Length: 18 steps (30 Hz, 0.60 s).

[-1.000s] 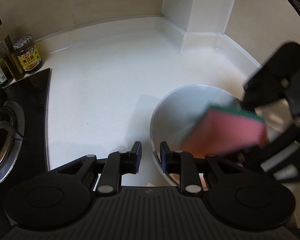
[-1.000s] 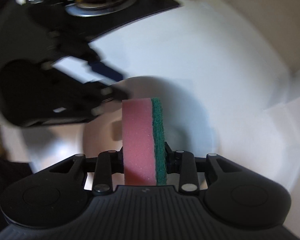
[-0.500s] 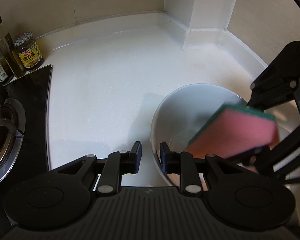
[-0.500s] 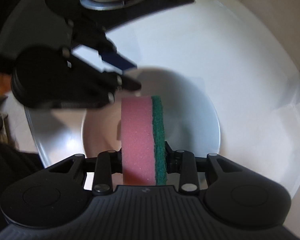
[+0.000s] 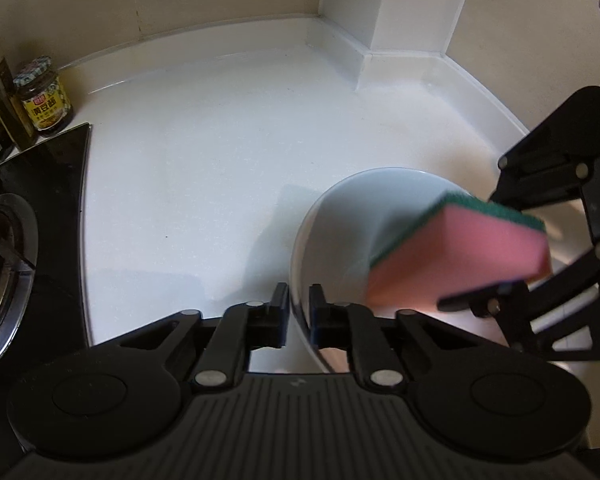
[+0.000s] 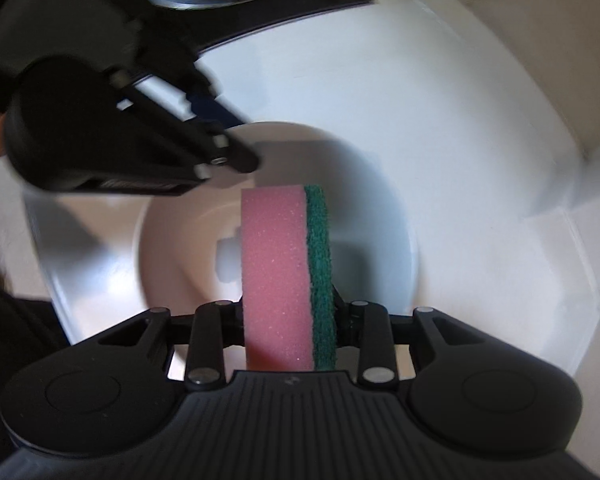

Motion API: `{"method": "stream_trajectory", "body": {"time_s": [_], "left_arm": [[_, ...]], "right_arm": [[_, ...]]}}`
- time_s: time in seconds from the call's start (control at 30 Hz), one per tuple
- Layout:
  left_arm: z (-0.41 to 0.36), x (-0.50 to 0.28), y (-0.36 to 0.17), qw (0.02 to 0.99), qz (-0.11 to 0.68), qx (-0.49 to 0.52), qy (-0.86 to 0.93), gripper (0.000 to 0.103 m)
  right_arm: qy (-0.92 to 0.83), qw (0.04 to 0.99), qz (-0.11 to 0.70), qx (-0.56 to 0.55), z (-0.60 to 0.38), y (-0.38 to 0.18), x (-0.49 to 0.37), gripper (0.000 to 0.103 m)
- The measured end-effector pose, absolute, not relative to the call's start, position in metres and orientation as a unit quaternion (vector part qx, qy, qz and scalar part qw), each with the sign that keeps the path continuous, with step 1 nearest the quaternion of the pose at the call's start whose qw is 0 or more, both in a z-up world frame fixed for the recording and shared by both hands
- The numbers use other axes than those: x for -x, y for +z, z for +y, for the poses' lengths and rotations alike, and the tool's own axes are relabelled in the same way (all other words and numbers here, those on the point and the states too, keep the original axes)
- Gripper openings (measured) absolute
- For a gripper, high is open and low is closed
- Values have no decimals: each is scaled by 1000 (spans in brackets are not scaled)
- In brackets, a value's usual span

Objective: Clean bowl
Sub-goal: 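Scrub inside the bowl with the sponge while the left tool holds the rim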

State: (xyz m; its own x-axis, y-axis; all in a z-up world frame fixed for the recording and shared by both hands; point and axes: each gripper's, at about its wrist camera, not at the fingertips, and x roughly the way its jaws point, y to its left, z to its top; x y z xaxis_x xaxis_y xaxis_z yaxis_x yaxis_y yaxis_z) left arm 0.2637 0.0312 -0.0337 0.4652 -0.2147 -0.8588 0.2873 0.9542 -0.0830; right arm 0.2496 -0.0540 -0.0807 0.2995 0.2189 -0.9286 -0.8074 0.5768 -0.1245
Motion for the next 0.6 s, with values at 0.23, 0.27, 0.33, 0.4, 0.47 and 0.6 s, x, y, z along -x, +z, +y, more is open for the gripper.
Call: {"method": "stream_trajectory", "body": {"time_s": [0.23, 0.27, 0.33, 0.4, 0.47, 0.6], "left_arm": [[32, -276, -31, 841, 516, -42, -159, 4], [32, -278, -31, 838, 518, -48, -165, 4], [32, -281, -31, 833, 522, -54, -175, 4], [32, -283, -30, 831, 523, -59, -179, 4], [32, -284, -30, 830, 524, -63, -181, 4], [31, -286, -30, 827, 526, -72, -185, 4]], "right_arm": [[403, 720, 494, 274, -52, -79, -236, 28], [405, 714, 495, 283, -52, -79, -234, 28], [386, 717, 497, 300, -57, -79, -239, 28], [354, 736, 482, 319, -61, -80, -244, 28], [350, 747, 473, 309, -60, -80, -246, 28], [395, 732, 477, 284, -58, -77, -239, 28]]}}
